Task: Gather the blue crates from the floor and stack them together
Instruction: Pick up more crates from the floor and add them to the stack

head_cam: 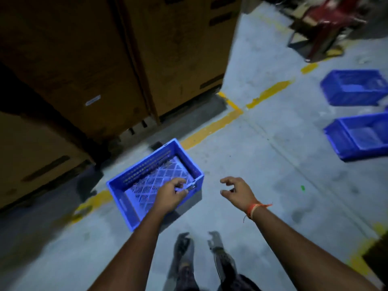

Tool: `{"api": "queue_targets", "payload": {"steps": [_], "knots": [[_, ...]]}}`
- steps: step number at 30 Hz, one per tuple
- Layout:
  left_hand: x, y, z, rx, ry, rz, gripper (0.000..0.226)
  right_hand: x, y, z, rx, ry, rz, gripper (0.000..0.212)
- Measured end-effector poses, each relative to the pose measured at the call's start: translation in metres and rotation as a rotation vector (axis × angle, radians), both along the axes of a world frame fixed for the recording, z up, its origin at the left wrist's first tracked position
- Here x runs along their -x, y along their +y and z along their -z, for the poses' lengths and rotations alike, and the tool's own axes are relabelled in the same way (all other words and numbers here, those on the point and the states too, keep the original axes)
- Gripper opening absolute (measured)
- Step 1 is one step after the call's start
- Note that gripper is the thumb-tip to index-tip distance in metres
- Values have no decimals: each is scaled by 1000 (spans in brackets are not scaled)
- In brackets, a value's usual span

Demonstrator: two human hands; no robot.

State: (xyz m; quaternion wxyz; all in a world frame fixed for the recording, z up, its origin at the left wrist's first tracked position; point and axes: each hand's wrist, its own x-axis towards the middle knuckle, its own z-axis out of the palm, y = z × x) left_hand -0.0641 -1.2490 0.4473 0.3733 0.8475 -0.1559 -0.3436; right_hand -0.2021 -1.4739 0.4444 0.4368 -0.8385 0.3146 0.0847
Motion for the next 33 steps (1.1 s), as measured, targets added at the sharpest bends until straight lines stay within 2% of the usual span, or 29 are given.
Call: {"api": "queue_targets", "payload": {"steps": [4, 12, 19, 26, 33], "knots": [[11, -39, -13, 30, -10, 273, 39, 64, -18, -13, -2, 31, 218, 34], [19, -107, -27, 53, 12, 656, 29, 171, -10, -39, -5, -24, 664, 32], [51, -203, -40, 104, 30, 853, 28, 241, -13, -40, -22, -71, 968, 28], [67, -298, -45, 55, 40, 1038, 32, 247, -79, -24, -45, -103, 1079, 28], [51, -415, -52, 5, 2, 996, 32, 231, -205, -22, -65, -147, 1068, 29]]}}
